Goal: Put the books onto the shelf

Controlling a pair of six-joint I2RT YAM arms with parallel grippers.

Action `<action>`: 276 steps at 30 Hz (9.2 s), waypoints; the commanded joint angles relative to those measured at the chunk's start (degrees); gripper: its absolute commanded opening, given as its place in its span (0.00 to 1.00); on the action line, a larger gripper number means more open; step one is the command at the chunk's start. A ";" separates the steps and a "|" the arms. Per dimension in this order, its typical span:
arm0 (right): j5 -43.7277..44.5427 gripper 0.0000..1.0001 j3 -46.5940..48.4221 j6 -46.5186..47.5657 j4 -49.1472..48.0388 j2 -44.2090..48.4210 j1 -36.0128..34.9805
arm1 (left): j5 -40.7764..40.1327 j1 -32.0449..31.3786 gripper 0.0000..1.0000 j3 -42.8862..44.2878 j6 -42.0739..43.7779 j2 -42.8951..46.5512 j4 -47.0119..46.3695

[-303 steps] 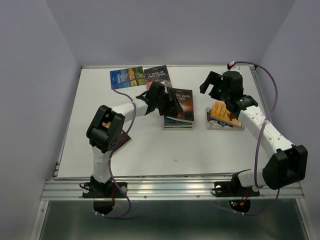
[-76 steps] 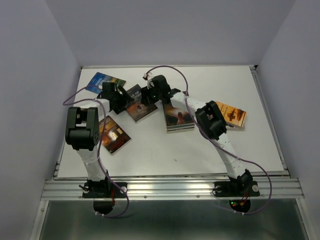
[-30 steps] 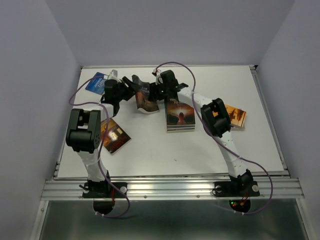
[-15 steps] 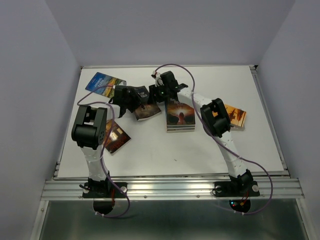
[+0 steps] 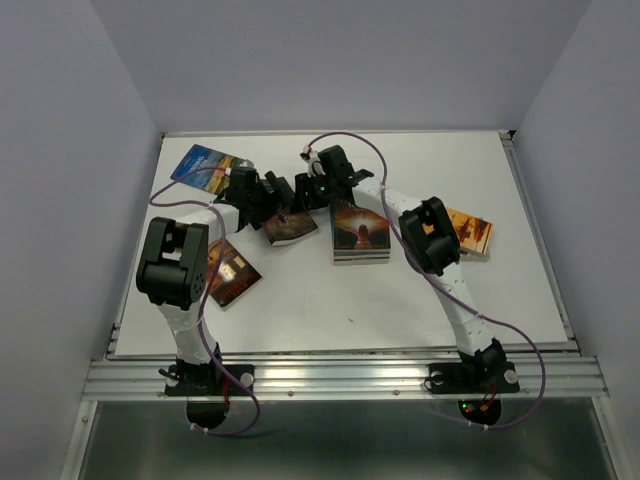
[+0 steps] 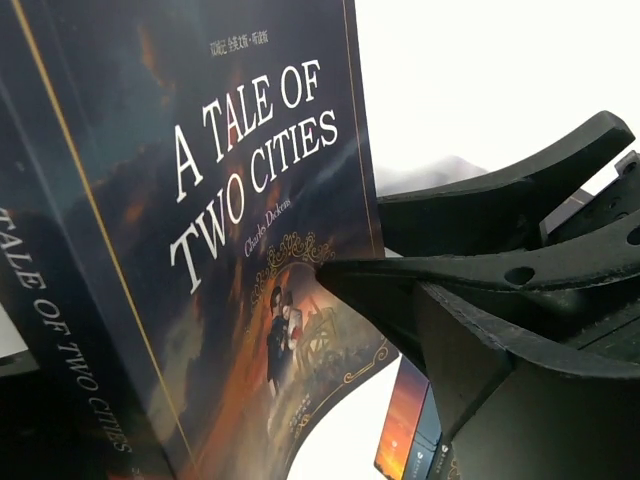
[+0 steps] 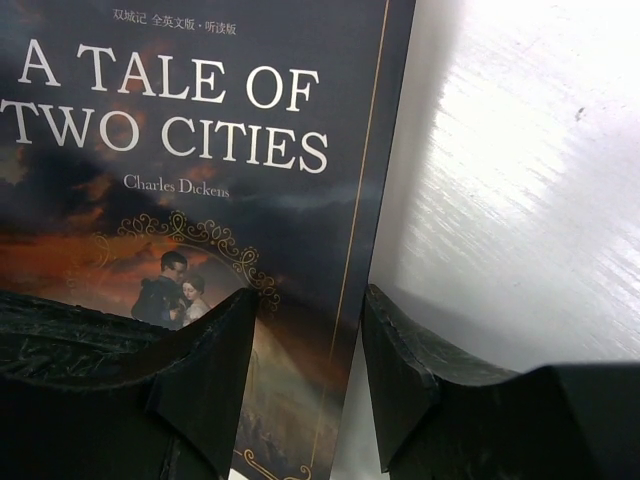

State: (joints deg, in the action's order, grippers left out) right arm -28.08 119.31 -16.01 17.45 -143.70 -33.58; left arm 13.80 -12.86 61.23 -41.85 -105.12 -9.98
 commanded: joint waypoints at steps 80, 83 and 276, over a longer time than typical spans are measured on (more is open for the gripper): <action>31.42 1.00 -47.15 -13.52 -4.09 58.09 27.61 | 20.31 -17.20 0.27 29.56 9.15 -10.90 6.54; 31.07 1.00 -47.32 -13.35 -4.18 57.83 27.61 | 18.72 -17.28 0.55 30.08 11.16 -10.89 9.00; 34.40 1.00 -30.80 6.52 0.12 41.40 16.01 | -20.47 19.98 0.94 47.48 -3.94 -25.73 33.51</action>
State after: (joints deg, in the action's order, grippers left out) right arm 6.52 85.47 -11.38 20.93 -102.41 -17.02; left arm -0.54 7.11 102.74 -43.59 -128.60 18.13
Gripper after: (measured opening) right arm 0.998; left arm 0.942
